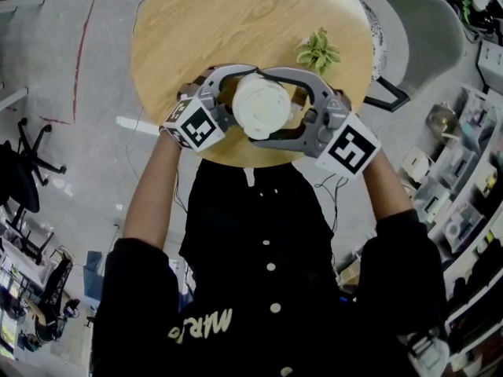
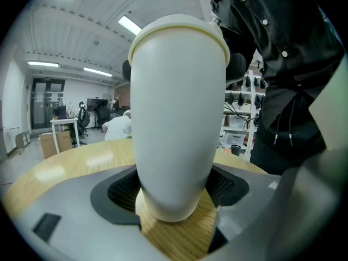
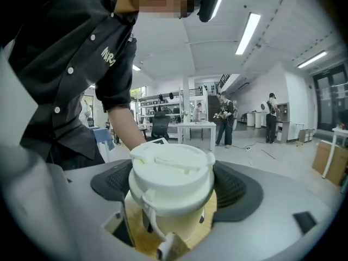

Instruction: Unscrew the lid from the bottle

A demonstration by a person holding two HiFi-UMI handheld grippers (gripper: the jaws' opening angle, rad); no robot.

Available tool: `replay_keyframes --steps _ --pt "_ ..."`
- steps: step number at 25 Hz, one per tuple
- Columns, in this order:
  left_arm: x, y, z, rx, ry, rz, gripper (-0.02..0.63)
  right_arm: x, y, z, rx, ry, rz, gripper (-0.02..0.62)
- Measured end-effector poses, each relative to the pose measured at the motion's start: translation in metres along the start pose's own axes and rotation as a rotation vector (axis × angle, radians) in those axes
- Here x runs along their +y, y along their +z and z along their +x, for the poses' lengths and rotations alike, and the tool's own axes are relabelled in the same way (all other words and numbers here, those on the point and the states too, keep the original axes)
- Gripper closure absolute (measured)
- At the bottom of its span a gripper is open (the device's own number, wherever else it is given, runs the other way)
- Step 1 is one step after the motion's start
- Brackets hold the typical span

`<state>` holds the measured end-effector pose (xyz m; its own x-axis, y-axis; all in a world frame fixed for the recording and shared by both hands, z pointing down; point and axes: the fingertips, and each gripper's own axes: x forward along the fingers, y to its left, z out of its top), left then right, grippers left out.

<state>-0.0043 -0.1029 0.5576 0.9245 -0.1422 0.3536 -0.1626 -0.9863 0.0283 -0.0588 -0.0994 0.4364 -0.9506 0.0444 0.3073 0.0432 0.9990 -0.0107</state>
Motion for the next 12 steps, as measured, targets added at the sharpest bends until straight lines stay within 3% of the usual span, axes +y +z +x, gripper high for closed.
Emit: replay_keyframes --steps 12 --pt "0.000 0.000 -0.001 0.018 0.004 0.000 0.244 -0.005 0.036 -0.013 -0.087 -0.051 0.057 0.137"
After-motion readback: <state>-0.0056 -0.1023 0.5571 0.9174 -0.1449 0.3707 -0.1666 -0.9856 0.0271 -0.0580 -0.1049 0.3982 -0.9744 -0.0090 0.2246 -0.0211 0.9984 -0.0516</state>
